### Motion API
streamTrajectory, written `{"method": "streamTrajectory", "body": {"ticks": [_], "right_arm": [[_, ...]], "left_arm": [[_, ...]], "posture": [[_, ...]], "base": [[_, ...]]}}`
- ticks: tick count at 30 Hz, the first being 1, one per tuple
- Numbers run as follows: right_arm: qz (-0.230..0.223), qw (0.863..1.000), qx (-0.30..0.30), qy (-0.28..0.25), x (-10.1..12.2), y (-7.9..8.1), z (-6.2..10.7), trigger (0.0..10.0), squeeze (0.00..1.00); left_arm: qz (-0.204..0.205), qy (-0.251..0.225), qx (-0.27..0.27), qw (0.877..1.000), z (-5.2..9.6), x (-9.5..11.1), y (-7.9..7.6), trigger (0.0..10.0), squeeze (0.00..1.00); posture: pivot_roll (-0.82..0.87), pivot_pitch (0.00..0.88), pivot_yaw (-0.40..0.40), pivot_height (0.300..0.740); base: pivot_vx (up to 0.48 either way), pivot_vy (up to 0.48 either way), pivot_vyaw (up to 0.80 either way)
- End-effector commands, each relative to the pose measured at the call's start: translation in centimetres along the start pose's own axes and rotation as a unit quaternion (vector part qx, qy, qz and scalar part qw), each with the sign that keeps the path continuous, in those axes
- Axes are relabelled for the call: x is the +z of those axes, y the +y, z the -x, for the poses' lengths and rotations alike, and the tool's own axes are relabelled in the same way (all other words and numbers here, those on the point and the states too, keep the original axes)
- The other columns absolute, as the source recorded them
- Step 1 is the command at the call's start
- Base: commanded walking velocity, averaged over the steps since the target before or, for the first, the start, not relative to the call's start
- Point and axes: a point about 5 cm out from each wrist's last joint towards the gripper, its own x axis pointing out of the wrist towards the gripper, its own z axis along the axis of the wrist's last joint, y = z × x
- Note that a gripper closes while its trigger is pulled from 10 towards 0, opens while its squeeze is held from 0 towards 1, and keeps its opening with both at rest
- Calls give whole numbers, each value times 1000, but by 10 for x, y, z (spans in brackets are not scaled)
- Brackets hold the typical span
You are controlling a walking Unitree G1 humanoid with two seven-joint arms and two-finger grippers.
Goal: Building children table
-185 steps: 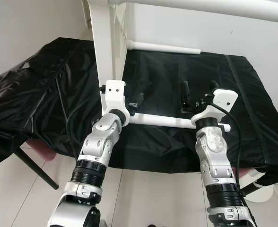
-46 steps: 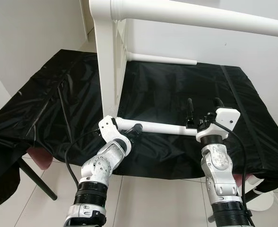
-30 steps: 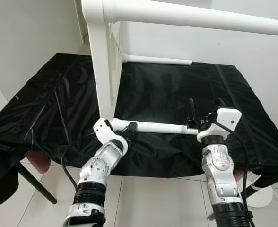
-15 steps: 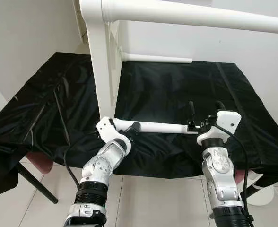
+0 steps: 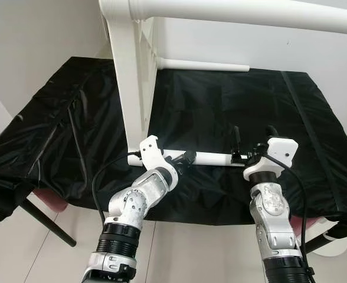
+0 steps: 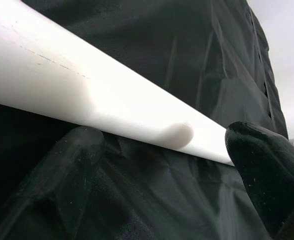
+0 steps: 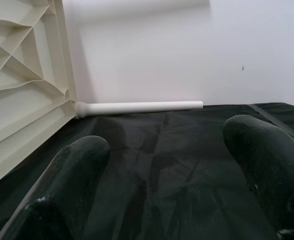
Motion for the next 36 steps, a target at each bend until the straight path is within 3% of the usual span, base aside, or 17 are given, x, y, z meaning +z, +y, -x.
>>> {"method": "streamTrajectory", "body": {"ticks": [1, 36], "right_arm": [[0, 1000, 1, 4, 0, 1, 0, 10000, 0], [0, 1000, 1, 3, 0, 1, 0, 10000, 0]], "left_arm": [[-14, -37, -138, 990, -10, 27, -89, 10000, 0], [-7, -37, -121, 992, -12, 26, -84, 10000, 0]], "posture": [[9, 88, 25, 740], [9, 88, 25, 740]], "base": [[0, 0, 0], [0, 0, 0]]}}
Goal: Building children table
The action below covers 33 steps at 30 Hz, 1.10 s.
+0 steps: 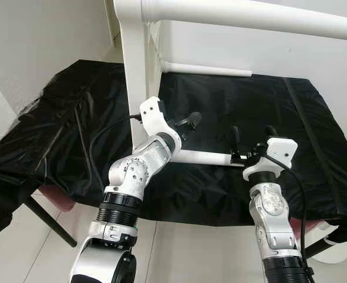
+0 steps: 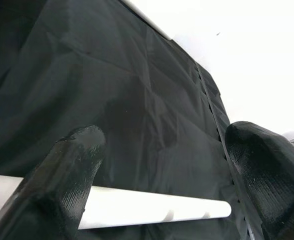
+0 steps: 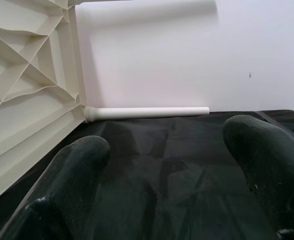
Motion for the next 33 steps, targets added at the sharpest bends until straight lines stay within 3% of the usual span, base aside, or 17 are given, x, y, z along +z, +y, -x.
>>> {"method": "streamTrajectory", "body": {"ticks": [1, 27, 28, 29, 31, 32, 33], "right_arm": [[2, 1000, 1, 2, 0, 0, 0, 10000, 0], [2, 1000, 1, 2, 0, 0, 0, 10000, 0], [2, 1000, 1, 2, 0, 0, 0, 10000, 0], [2, 1000, 1, 2, 0, 0, 0, 10000, 0], [0, 1000, 12, 3, 0, 3, -1, 10000, 0], [0, 1000, 12, 3, 0, 3, -1, 10000, 0], [-1, 1000, 17, 3, 0, 5, -2, 10000, 0]], "left_arm": [[48, 24, -55, 997, -7, -22, -37, 10000, 0], [48, 24, -55, 997, -7, -22, -37, 10000, 0], [50, 25, -49, 997, -7, -23, -36, 10000, 0], [50, 25, -49, 997, -7, -23, -36, 10000, 0], [-21, -1, -60, 998, 4, -21, -34, 10000, 0], [-21, -1, -60, 998, 4, -21, -34, 10000, 0], [-53, -17, -71, 996, 11, -20, -36, 10000, 0]], "posture": [[9, 88, 25, 740], [9, 88, 25, 740], [9, 0, 0, 740], [9, 0, 0, 740], [25, 0, 0, 740], [25, 0, 0, 740], [25, 0, 0, 740]], "base": [[0, 0, 0], [0, 0, 0], [0, 0, 0], [0, 0, 0], [0, 0, 0], [0, 0, 0], [0, 0, 0]]}}
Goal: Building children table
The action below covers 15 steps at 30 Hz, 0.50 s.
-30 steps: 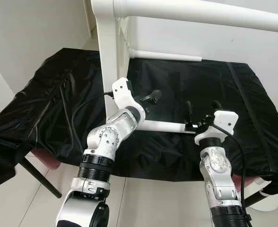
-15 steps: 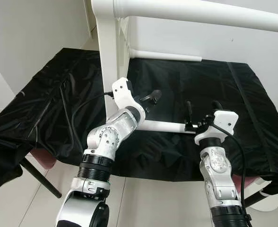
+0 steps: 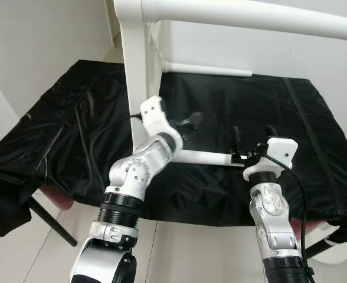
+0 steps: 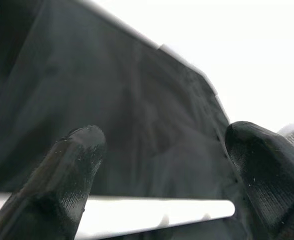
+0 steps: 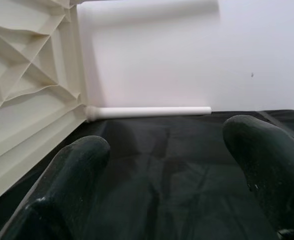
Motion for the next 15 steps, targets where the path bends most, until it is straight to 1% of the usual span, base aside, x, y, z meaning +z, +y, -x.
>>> {"method": "streamTrajectory", "body": {"ticks": [1, 11, 15], "right_arm": [[-1, 1000, 9, 3, 0, 3, -2, 10000, 0], [-3, 1000, 11, 4, -1, 4, -2, 10000, 0], [-3, 1000, 12, 5, -1, 4, -2, 10000, 0]], "left_arm": [[16, 4, -39, 999, 3, -16, -16, 10000, 0], [10, 0, -37, 999, 5, -16, -17, 10000, 0], [-6, -4, -47, 999, 7, -17, -17, 10000, 0]], "posture": [[25, 0, 0, 740], [29, 0, 0, 740], [37, 0, 0, 740]], "base": [[0, 0, 0], [0, 0, 0], [0, 0, 0]]}}
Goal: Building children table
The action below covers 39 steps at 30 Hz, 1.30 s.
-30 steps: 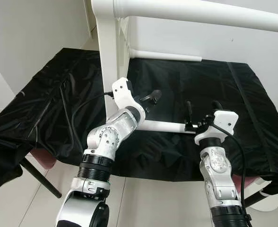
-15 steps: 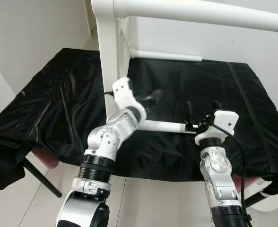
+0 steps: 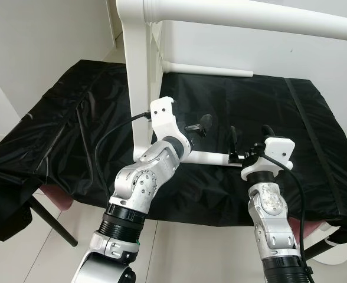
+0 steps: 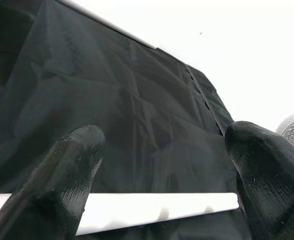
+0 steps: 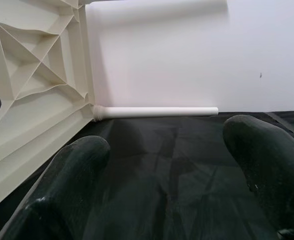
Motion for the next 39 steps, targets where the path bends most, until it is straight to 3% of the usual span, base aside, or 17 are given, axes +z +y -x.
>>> {"method": "streamTrajectory", "body": {"ticks": [1, 2, 3, 4, 6, 11, 12, 39], "right_arm": [[-2, 1000, 6, 6, -2, 3, -1, 10000, 0], [-2, 1000, 6, 6, -2, 3, -1, 10000, 0], [-1, 1000, 6, 9, -4, 2, 0, 10000, 0], [-1, 1000, 6, 9, -4, 2, 0, 10000, 0], [-1, 1000, 7, 11, -5, 2, 0, 10000, 0], [-1, 1000, 9, 11, -5, 5, -1, 10000, 0], [-2, 1000, 9, 11, -5, 7, -2, 10000, 0], [-2, 1000, 9, 11, -5, 7, -2, 10000, 0]], "left_arm": [[-7, -11, -55, 998, 4, -8, -14, 10000, 0], [-7, -11, -55, 998, 4, -8, -14, 10000, 0], [-106, -41, -82, 990, 15, -13, -9, 10000, 0], [-106, -41, -82, 990, 15, -13, -9, 10000, 0], [-158, -61, -91, 981, 20, -14, -7, 10000, 0], [-152, -71, -85, 982, 21, -10, -1, 10000, 0], [-151, -76, -84, 982, 21, -9, -1, 10000, 0], [-151, -76, -84, 982, 21, -9, -1, 10000, 0]], "posture": [[37, 0, 0, 740], [37, 0, 0, 740], [37, 0, 0, 740], [37, 0, 0, 740], [37, 0, 0, 740], [48, 0, 0, 740], [48, 101, -9, 740], [48, 101, -9, 740]], "base": [[0, 0, 0], [0, 0, 0], [0, 0, 0], [0, 0, 0], [0, 0, 0], [0, 0, 0], [0, 0, 0], [0, 0, 0]]}}
